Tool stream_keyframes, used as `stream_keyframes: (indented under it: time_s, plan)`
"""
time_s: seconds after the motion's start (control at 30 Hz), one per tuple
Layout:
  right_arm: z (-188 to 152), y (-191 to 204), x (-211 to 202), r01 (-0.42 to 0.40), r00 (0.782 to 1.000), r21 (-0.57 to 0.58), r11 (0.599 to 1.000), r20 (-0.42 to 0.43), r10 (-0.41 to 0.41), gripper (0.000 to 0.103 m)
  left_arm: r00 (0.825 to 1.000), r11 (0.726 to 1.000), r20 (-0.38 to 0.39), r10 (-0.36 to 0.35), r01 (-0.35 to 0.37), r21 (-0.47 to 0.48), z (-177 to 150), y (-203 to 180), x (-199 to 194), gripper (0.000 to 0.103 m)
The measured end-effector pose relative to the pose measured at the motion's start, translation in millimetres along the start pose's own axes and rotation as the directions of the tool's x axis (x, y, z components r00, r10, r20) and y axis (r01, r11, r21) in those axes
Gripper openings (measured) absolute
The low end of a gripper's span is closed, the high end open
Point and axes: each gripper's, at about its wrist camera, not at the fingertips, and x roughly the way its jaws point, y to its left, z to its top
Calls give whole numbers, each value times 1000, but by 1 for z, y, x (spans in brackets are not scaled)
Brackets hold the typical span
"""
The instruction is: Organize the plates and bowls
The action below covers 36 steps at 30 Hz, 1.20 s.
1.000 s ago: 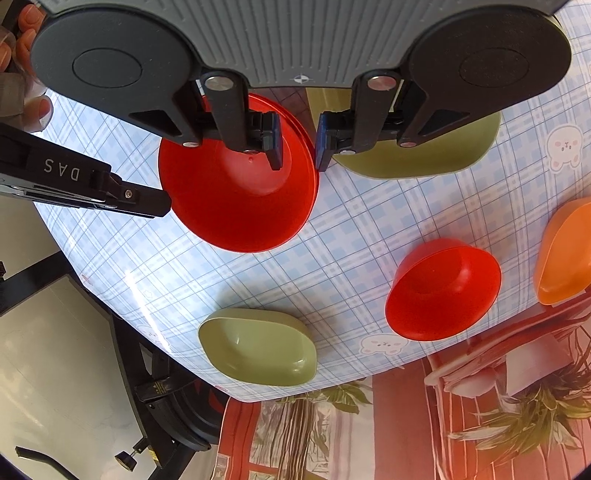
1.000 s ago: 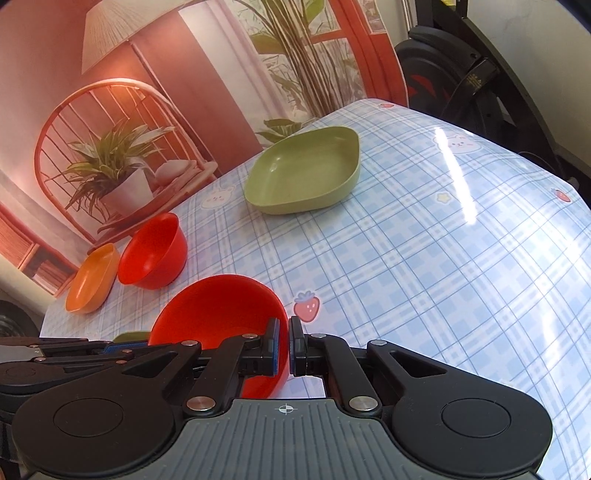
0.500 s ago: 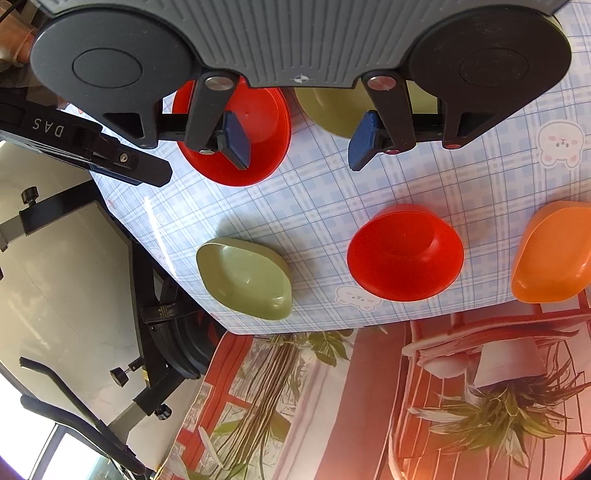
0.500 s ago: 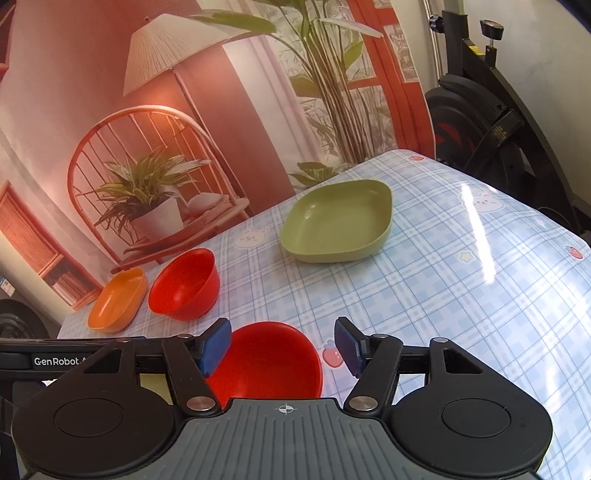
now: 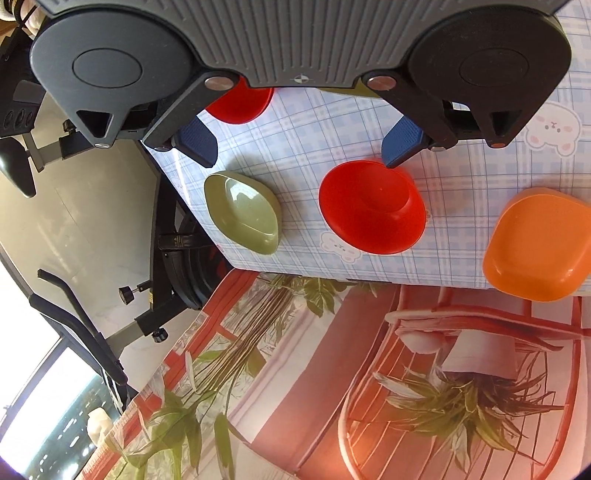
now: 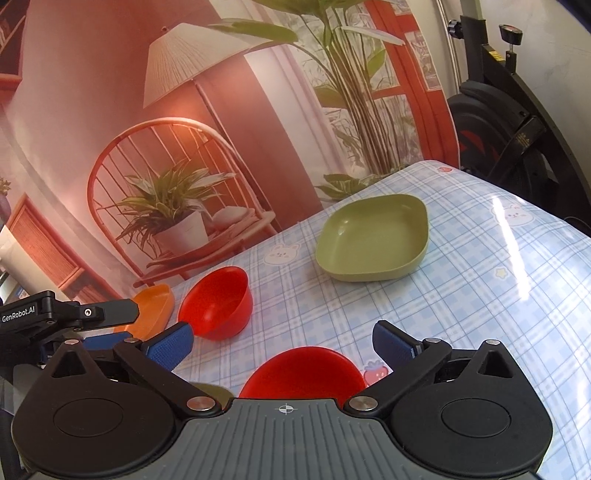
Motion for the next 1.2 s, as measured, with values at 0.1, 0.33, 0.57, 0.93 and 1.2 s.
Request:
stream_keyframes:
  time_s: [0.1, 0.33, 0.57, 0.93, 1.2]
  plan:
    - [2, 11, 3, 9, 1000, -23, 1000, 23, -8, 103, 1000, 1000, 22, -11, 11, 14, -1, 3, -2, 100]
    - [18, 27, 15, 34, 998, -39, 999, 58, -32, 103, 995, 999, 82, 52, -53, 10, 5, 15, -5, 103]
    - [34, 50, 49, 101, 994, -142, 985, -17, -104, 101, 988, 988, 38, 153, -153, 2, 21, 38, 7, 103]
    - [46, 61, 98, 112, 988, -182, 977, -88, -130, 95, 967, 967, -10, 256, -256, 23, 35, 62, 37, 86]
    - [45, 57, 124, 110, 977, -185, 977, -158, -140, 90, 968, 966, -12, 251, -249, 64, 41, 66, 53, 72]
